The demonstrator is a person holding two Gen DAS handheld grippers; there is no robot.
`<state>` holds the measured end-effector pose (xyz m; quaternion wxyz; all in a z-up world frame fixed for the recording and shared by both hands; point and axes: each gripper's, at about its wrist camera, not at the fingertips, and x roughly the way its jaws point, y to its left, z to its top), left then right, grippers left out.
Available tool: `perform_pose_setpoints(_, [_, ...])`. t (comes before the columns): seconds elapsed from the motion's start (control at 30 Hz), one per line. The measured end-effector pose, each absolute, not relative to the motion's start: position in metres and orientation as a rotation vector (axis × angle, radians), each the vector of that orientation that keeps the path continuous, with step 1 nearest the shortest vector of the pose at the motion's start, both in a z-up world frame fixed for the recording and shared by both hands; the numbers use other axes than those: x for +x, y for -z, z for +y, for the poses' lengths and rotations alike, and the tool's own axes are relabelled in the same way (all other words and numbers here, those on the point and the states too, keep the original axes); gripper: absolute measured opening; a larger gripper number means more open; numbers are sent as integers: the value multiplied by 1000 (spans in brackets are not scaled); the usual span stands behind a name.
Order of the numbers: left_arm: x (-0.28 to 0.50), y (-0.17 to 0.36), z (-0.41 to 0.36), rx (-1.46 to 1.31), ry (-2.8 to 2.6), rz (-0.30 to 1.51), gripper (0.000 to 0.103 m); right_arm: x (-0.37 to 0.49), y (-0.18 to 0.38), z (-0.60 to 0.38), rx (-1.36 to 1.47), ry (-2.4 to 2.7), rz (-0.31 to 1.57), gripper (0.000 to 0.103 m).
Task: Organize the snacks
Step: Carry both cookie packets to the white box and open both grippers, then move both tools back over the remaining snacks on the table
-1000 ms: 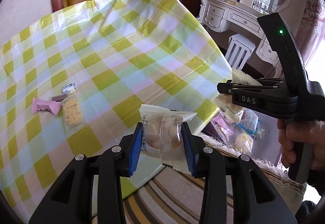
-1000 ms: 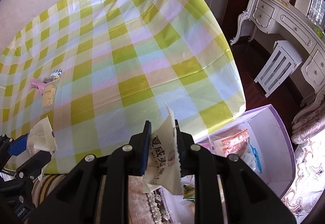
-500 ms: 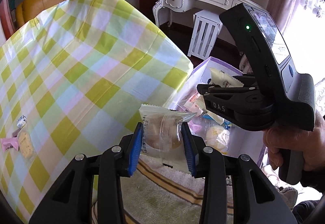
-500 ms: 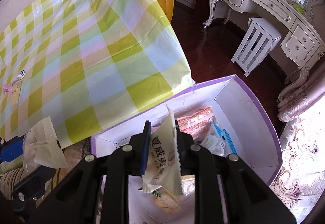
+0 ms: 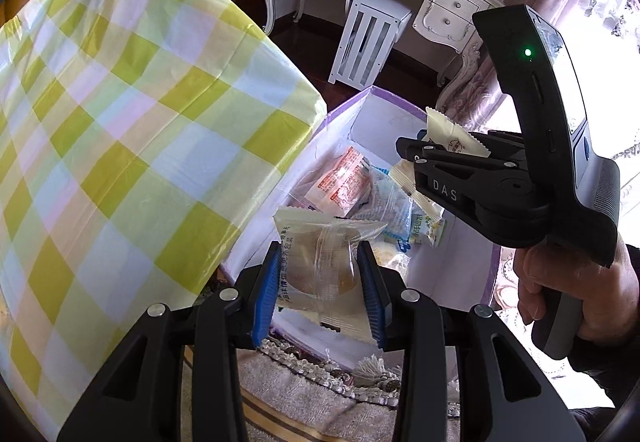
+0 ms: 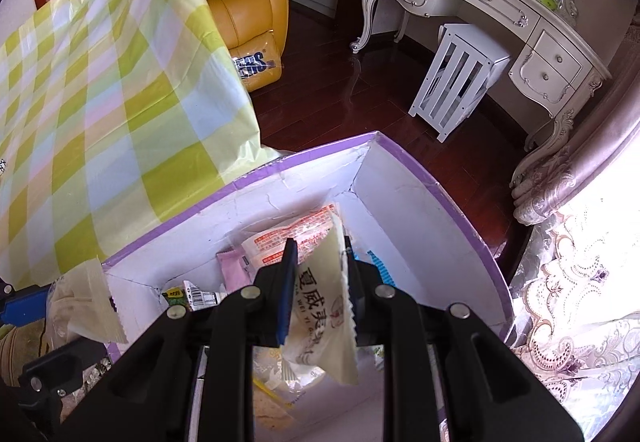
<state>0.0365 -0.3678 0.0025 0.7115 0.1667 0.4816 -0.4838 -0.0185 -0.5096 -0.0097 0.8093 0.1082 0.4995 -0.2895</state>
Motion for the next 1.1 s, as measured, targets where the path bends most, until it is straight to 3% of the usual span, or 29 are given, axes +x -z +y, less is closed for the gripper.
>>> perform_pose_setpoints(0.07, [36, -1, -371, 353, 1099, 1083, 38, -21, 9, -513, 218, 641, 1064, 21])
perform_pose_setpoints(0.13, [36, -2, -372, 339, 1117, 1093, 45, -23, 9, -515, 201, 665, 1063, 24])
perform_pose_setpoints(0.2, [36, -4, -371, 331, 1108, 1080, 66, -23, 8, -514, 179, 681, 1061, 40])
perform_pose_setpoints(0.23, [36, -6, -370, 325, 1109, 1074, 67, -23, 8, -513, 168, 688, 1056, 51])
perform_pose_setpoints(0.3, [37, -8, -368, 313, 1101, 1069, 70, -22, 6, -511, 145, 699, 1050, 55])
perform_pose_setpoints(0.77, [63, -18, -335, 267, 928, 1001, 73, -5, -11, -481, 79, 656, 1014, 75])
perform_pose_setpoints(1.1, [109, -25, -273, 164, 713, 958, 73, 18, -22, -453, 83, 551, 993, 76])
